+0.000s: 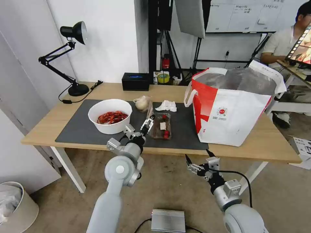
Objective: Pick up the trash from the table and place it into the takeout bag.
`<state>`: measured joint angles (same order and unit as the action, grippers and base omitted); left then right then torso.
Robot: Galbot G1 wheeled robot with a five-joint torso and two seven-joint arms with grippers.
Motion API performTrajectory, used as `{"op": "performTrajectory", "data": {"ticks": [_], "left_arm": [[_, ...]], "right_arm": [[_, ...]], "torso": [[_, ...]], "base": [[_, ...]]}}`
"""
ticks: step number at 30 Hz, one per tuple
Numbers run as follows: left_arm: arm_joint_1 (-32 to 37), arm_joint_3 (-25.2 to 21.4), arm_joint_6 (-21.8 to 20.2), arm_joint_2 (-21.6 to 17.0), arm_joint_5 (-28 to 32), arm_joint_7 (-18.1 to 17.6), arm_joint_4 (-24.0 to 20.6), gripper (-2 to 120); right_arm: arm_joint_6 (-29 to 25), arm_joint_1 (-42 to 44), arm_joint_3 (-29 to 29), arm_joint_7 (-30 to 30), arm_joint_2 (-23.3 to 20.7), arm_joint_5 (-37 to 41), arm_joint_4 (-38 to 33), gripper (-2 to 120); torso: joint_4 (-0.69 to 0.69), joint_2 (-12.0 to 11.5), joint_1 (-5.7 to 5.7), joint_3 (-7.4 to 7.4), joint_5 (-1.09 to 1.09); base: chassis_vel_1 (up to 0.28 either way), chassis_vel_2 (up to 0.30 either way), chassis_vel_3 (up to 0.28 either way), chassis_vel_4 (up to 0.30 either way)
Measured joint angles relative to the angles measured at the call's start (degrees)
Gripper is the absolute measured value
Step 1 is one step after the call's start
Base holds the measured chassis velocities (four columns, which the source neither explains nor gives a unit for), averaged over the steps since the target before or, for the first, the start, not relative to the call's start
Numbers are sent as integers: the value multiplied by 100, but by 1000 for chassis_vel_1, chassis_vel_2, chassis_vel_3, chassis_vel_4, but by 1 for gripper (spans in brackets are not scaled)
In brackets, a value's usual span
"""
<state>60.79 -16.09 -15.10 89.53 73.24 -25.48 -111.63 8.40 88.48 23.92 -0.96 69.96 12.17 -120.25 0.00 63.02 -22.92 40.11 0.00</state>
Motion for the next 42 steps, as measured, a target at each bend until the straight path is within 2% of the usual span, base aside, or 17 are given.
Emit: {"op": "performTrajectory", "data": {"ticks": [15,21,24,25,28,29,30,33,35,37,38,40,42], "left_arm": [[-139,454,-19,123,-325,16,105,100],[-230,580,-49,-76,-500,65,133,100],[-379,864,-166,-614,-1178,335,307,95],[-379,864,-166,-614,-1178,335,307,95],[-662,1243,-215,-1435,-1988,698,479,80],[-758,1343,-225,-1650,-2108,768,511,77],[-758,1343,-225,-1650,-2108,768,511,77],[-1220,1629,-238,-2269,-2190,902,638,60],[-1297,1659,-239,-2346,-2168,919,666,58],[-1561,1731,-232,-2505,-2082,971,769,46],[-1561,1731,-232,-2505,-2082,971,769,46],[-1742,1847,-203,-2588,-2144,1082,903,36],[-1810,1926,-171,-2634,-2212,1150,963,32]], "right_arm": [[-30,113,148,-3,5,12,-98,100],[-38,144,176,-7,0,25,-121,100],[-39,126,182,-14,-23,87,-128,100],[-39,126,182,-14,-23,87,-128,100],[-35,120,184,-22,-43,123,-146,100],[-34,121,183,-22,-47,126,-146,100],[-34,121,183,-22,-47,126,-146,100],[-29,133,182,-32,-34,128,-147,100],[-27,136,178,-34,-28,129,-147,100],[-20,131,156,-41,-3,128,-134,100],[-20,131,156,-41,-3,128,-134,100],[-9,126,143,-46,7,127,-120,100],[-3,122,134,-47,8,129,-117,100]], "torso": [[0,0,0,0,0],[0,0,0,0,0],[0,0,0,0,0],[0,0,0,0,0],[1,0,0,0,-1],[2,0,0,0,-2],[2,0,0,0,-2],[0,0,0,0,-1],[0,0,0,0,-2],[1,0,0,0,-1],[1,0,0,0,-1],[0,0,0,0,-1],[0,0,0,1,-1]], "base": [[0,0,0,0],[0,0,0,0],[0,0,0,0],[0,0,0,0],[0,0,0,0],[0,0,0,0],[0,0,0,0],[0,0,0,0],[0,0,0,0],[0,0,0,0],[0,0,0,0],[0,0,0,0],[0,0,0,0]]}}
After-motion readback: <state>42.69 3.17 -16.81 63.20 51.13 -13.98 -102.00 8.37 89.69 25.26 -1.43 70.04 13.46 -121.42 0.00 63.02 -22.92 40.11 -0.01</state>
